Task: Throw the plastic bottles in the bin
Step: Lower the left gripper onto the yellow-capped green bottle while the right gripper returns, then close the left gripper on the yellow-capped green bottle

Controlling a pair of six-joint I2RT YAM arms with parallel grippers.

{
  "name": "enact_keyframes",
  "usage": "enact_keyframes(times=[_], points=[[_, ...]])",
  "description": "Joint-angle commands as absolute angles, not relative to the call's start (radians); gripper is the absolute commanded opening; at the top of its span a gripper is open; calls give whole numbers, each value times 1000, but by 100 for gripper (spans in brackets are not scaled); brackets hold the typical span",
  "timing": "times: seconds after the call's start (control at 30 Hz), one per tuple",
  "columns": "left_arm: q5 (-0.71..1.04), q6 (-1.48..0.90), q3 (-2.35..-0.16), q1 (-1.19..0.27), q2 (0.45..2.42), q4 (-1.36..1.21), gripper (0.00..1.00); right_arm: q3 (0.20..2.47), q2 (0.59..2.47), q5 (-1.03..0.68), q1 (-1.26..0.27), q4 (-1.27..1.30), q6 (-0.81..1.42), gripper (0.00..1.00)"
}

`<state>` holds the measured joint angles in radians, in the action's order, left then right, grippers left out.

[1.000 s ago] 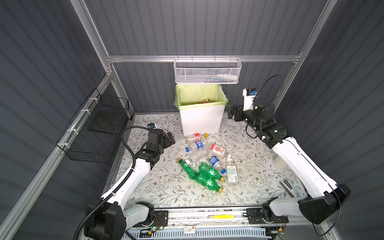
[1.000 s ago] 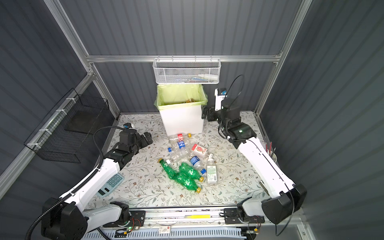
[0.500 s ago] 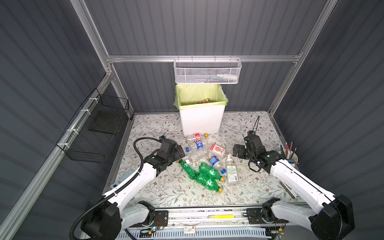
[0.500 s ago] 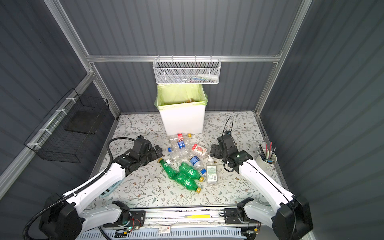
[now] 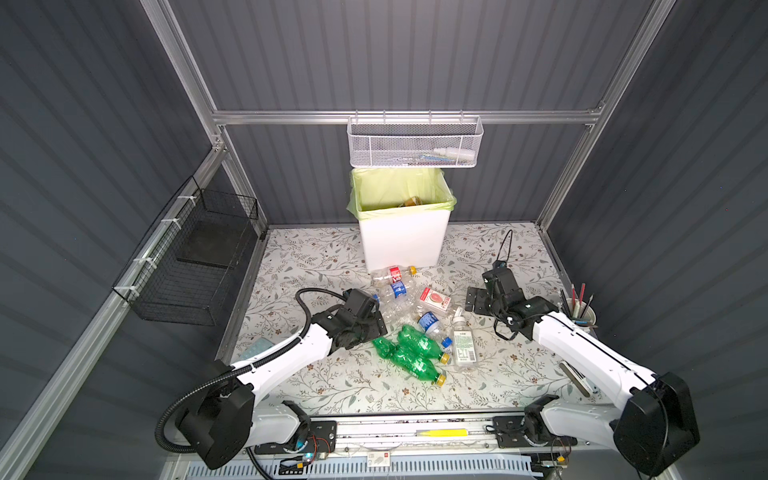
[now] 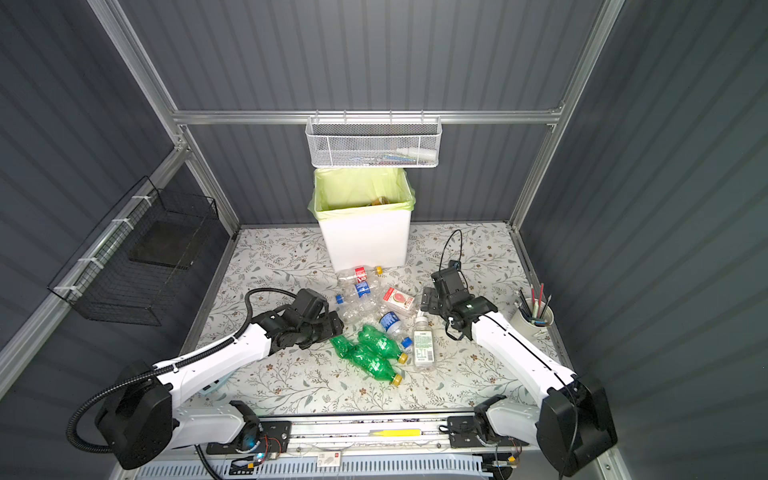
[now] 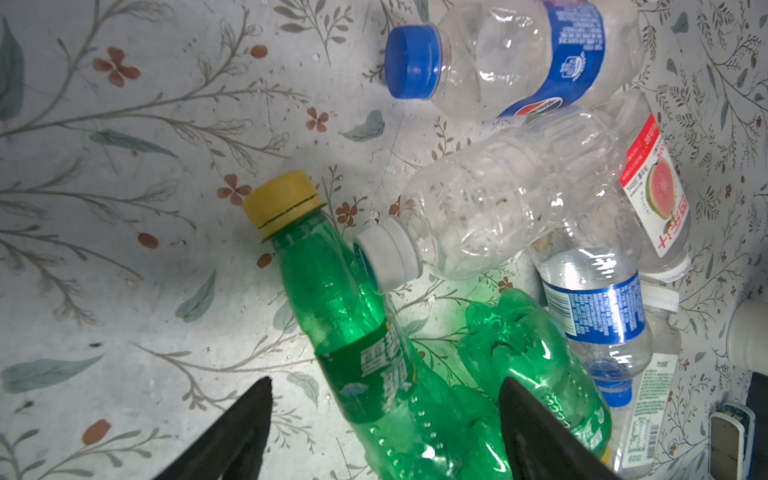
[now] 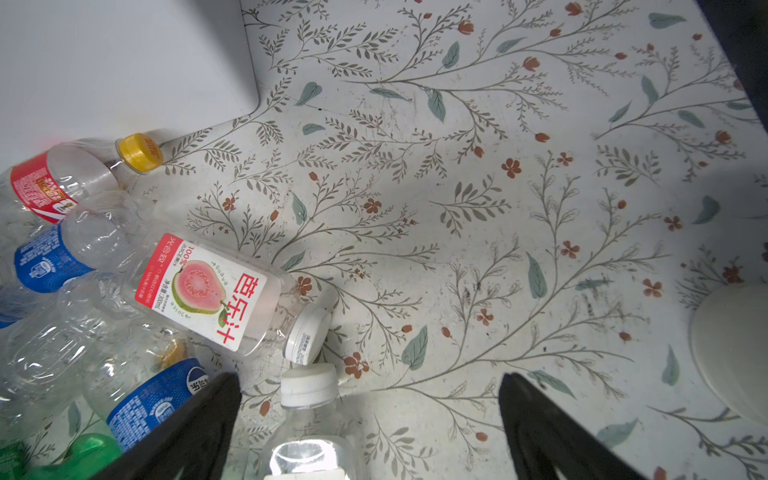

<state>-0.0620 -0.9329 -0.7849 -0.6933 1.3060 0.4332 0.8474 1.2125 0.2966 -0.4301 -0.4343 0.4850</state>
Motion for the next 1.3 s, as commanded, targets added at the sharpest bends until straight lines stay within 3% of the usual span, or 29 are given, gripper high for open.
enact_keyframes(times=[0.0,0.37,0.6,1.27], points=[[-19,-985,-760,-699,1332,451,84,866,1204,318,-421,-427,469,99],[-27,-1018,-763,-699,1396,428,79,833,1181,312,-412,-421,477,99],[-47,-1063,-720,-699,1391,396,70,822,1172,313,-409,-422,476,99],[-143,-1169,-631,-699,1313,297,31,826,1169,316,-406,-430,462,99]])
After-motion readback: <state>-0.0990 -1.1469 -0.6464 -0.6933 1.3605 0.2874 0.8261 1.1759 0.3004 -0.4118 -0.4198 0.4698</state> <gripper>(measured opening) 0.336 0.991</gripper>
